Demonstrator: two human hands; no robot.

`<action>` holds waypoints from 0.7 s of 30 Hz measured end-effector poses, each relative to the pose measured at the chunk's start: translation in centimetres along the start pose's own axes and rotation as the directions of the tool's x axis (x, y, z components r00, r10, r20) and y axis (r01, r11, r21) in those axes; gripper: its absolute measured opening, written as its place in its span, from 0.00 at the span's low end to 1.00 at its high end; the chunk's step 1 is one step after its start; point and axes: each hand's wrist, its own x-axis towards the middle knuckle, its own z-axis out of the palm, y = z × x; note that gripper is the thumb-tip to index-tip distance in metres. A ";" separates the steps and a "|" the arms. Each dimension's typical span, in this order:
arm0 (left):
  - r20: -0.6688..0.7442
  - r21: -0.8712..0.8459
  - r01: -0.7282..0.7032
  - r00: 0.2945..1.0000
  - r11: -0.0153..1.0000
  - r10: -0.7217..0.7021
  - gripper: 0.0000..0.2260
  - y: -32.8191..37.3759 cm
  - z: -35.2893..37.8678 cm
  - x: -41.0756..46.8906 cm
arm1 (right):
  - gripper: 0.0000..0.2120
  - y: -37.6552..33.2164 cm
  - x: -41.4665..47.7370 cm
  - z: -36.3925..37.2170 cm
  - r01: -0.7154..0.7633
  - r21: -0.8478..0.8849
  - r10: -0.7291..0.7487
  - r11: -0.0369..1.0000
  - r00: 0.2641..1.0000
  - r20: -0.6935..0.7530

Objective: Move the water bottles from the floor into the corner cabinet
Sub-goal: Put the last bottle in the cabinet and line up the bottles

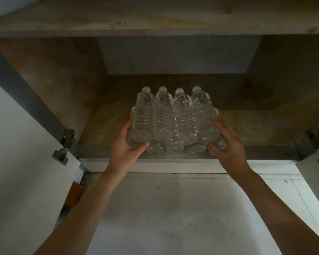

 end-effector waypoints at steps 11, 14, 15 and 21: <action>-0.213 0.297 -0.261 0.920 0.919 0.330 0.14 0.6 3.2 -5.1 | 0.25 2.3 -3.6 -1.6 -0.075 -0.118 0.054 0.990 0.985 -0.167; -0.017 0.252 -0.348 0.931 0.903 0.364 0.14 1.4 6.3 -5.5 | 0.25 3.0 -4.0 -1.8 -0.096 -0.117 0.078 0.988 0.986 -0.146; 0.025 0.229 -0.349 0.935 0.909 0.353 0.14 1.5 7.4 -5.5 | 0.25 3.2 -4.0 -1.8 -0.104 -0.108 0.088 0.989 0.986 -0.144; 0.088 0.217 -0.288 0.957 0.933 0.275 0.22 1.1 11.8 -4.6 | 0.26 3.8 -3.6 -1.6 -0.117 -0.100 0.103 0.988 0.986 -0.133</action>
